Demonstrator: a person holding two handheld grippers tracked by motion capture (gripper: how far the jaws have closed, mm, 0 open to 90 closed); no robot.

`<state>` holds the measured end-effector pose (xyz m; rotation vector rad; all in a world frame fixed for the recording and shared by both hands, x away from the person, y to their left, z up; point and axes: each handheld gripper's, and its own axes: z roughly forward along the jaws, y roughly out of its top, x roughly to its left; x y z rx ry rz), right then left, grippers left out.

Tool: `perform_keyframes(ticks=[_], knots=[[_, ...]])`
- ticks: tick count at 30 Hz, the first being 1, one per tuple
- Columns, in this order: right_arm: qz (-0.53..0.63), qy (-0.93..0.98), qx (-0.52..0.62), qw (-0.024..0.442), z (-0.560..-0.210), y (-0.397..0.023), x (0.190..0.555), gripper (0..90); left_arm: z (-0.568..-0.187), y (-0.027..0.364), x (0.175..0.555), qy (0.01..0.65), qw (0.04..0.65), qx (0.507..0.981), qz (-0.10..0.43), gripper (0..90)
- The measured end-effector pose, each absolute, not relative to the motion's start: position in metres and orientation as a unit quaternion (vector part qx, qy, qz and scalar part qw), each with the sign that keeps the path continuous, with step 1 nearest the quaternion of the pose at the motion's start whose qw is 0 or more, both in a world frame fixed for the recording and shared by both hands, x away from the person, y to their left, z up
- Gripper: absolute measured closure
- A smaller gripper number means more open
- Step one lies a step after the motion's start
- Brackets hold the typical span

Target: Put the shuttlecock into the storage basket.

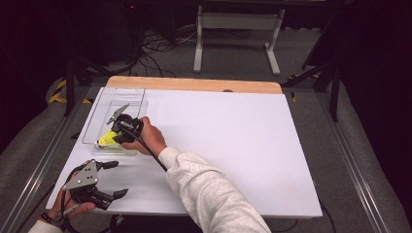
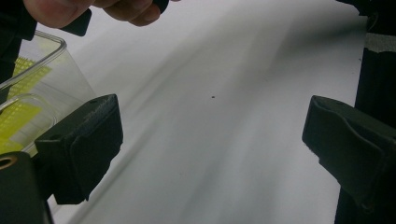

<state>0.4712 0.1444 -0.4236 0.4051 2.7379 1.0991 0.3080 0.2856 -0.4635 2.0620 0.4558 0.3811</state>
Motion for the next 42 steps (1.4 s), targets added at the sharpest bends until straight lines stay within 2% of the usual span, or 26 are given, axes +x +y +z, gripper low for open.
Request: perform_keyframes(ticks=[7, 12, 25, 42], knots=[[0.394, 0.901, 0.156, 0.095, -0.423, 0.123, 0.464, 53.7, -0.463, 0.284, 0.310, 0.184, 0.478, 0.845, 0.155, 6.1], [0.417, 0.888, 0.157, 0.109, -0.412, 0.104, 0.457, 48.0, -0.463, 0.282, 0.310, 0.184, 0.476, 0.846, 0.155, 6.1], [0.435, 0.875, 0.143, 0.160, -0.400, 0.066, 0.440, 43.8, -0.463, 0.281, 0.311, 0.182, 0.470, 0.849, 0.160, 6.1], [0.444, 0.861, 0.166, 0.186, -0.394, 0.026, 0.438, 40.7, -0.463, 0.282, 0.312, 0.186, 0.467, 0.848, 0.166, 6.1]])
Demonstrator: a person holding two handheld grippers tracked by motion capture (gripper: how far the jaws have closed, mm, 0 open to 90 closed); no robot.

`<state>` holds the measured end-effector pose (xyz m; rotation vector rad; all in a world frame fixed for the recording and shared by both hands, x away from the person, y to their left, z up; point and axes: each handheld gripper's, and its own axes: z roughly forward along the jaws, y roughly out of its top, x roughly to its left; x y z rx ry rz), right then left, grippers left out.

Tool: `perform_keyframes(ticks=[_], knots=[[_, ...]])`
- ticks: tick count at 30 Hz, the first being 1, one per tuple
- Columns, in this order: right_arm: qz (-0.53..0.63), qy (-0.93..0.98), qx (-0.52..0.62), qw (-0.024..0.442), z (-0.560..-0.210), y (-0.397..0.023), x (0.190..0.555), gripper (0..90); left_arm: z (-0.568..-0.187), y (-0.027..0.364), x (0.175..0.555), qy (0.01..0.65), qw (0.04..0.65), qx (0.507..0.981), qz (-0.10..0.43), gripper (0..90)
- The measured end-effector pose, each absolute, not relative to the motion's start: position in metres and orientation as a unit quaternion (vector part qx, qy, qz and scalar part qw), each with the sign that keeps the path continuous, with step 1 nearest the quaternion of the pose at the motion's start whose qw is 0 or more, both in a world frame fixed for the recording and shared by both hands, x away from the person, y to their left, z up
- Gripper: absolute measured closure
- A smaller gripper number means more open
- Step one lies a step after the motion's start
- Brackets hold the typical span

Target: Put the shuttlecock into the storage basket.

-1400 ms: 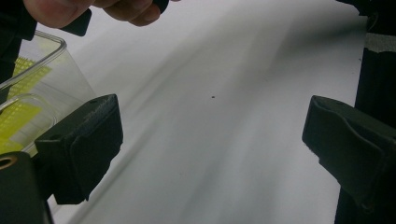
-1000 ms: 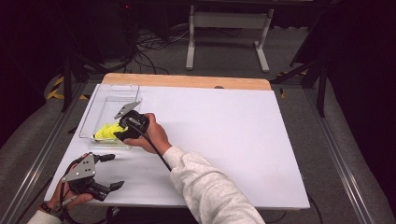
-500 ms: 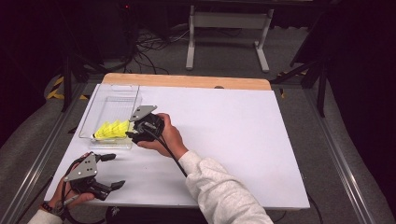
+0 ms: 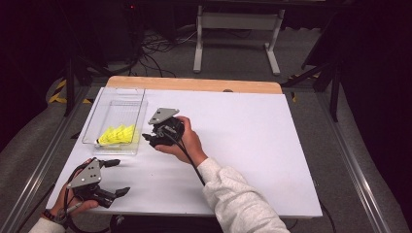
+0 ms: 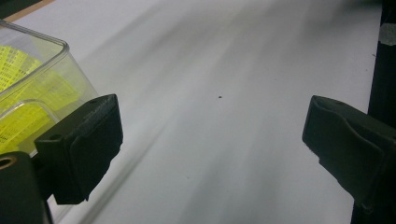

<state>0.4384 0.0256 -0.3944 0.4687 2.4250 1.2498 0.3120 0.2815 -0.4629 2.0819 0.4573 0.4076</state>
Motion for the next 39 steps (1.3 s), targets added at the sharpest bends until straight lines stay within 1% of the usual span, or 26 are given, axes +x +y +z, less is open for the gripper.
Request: perform_keyframes(ticks=[16, 20, 28, 39], knots=[[0.433, 0.855, 0.183, 0.221, -0.394, 0.003, 0.441, 35.6, -0.463, 0.281, 0.312, 0.189, 0.467, 0.847, 0.169, 6.1], [0.431, 0.853, 0.185, 0.229, -0.394, 0.000, 0.442, 32.6, -0.463, 0.281, 0.312, 0.188, 0.466, 0.848, 0.169, 6.1], [0.423, 0.854, 0.182, 0.242, -0.396, -0.005, 0.440, 32.1, -0.463, 0.281, 0.312, 0.190, 0.466, 0.848, 0.168, 6.1], [0.424, 0.845, 0.193, 0.264, -0.393, -0.020, 0.438, 25.0, -0.463, 0.281, 0.312, 0.190, 0.465, 0.848, 0.169, 6.1]])
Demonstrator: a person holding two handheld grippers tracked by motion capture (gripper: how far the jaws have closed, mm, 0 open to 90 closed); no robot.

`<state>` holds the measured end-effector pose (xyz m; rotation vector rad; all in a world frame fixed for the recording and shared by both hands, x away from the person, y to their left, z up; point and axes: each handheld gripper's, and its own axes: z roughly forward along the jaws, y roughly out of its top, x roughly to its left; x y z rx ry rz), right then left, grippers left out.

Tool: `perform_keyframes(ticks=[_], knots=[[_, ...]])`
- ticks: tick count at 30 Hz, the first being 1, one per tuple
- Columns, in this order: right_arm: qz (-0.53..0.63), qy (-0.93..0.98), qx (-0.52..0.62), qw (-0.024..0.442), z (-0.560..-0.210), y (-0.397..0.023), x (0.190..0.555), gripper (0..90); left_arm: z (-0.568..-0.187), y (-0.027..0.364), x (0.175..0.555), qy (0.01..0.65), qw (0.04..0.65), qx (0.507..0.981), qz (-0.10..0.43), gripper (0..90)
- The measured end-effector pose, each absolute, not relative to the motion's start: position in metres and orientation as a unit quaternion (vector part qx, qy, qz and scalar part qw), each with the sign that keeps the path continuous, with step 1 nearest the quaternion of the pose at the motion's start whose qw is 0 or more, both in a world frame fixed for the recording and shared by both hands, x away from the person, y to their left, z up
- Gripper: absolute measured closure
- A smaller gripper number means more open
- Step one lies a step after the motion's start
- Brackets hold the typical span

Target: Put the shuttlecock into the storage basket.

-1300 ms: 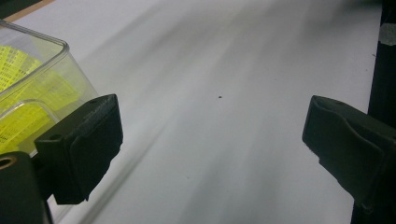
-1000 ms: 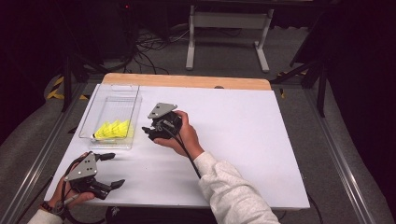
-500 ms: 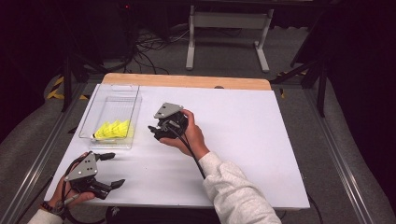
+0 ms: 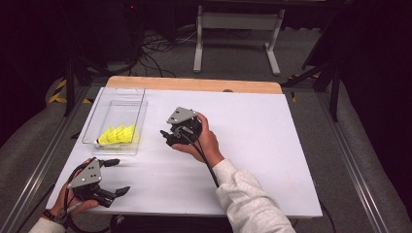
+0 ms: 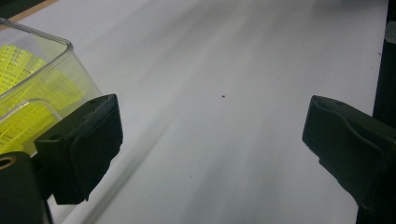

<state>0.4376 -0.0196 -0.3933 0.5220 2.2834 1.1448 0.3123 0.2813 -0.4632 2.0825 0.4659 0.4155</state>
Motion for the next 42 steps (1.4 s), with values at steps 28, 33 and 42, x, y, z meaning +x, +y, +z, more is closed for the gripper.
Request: perform_keyframes(ticks=[28, 33, 42], knots=[[0.415, 0.829, 0.205, 0.315, -0.389, -0.060, 0.422, 17.2, -0.464, 0.281, 0.313, 0.189, 0.460, 0.850, 0.172, 6.0], [0.416, 0.823, 0.208, 0.326, -0.386, -0.071, 0.420, 17.0, -0.464, 0.280, 0.313, 0.190, 0.461, 0.849, 0.172, 6.0], [0.414, 0.820, 0.214, 0.333, -0.385, -0.086, 0.417, 17.1, -0.464, 0.280, 0.313, 0.190, 0.462, 0.848, 0.174, 6.0]])
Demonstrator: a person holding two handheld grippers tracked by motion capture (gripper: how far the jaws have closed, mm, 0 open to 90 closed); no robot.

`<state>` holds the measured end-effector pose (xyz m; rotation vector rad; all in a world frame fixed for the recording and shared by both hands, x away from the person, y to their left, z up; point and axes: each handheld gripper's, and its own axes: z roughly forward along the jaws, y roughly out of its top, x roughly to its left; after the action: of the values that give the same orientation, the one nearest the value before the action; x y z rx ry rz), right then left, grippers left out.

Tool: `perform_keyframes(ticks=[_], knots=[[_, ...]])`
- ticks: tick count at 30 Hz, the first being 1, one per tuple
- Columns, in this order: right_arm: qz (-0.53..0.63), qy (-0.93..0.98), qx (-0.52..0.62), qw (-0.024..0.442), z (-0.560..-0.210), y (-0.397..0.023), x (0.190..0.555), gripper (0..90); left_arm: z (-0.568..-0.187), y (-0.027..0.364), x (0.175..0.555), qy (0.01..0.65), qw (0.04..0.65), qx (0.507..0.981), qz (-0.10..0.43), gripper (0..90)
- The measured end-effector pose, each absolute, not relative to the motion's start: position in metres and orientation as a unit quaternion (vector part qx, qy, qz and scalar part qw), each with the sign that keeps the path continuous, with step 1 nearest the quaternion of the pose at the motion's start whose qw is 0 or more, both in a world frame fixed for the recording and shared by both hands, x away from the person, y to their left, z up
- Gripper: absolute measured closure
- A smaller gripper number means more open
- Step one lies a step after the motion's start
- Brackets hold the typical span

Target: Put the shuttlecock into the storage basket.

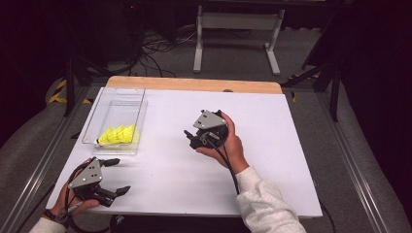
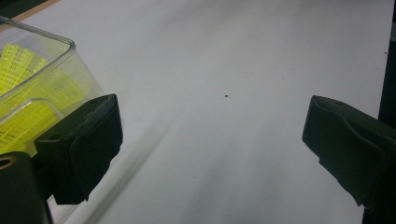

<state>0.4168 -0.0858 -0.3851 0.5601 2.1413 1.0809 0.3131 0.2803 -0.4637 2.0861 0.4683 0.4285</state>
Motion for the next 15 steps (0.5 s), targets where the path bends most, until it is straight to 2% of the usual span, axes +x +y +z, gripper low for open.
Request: perform_keyframes(ticks=[15], knots=[[0.401, 0.820, 0.215, 0.347, -0.385, -0.101, 0.410, 16.3, -0.462, 0.281, 0.315, 0.194, 0.469, 0.842, 0.182, 5.9]])
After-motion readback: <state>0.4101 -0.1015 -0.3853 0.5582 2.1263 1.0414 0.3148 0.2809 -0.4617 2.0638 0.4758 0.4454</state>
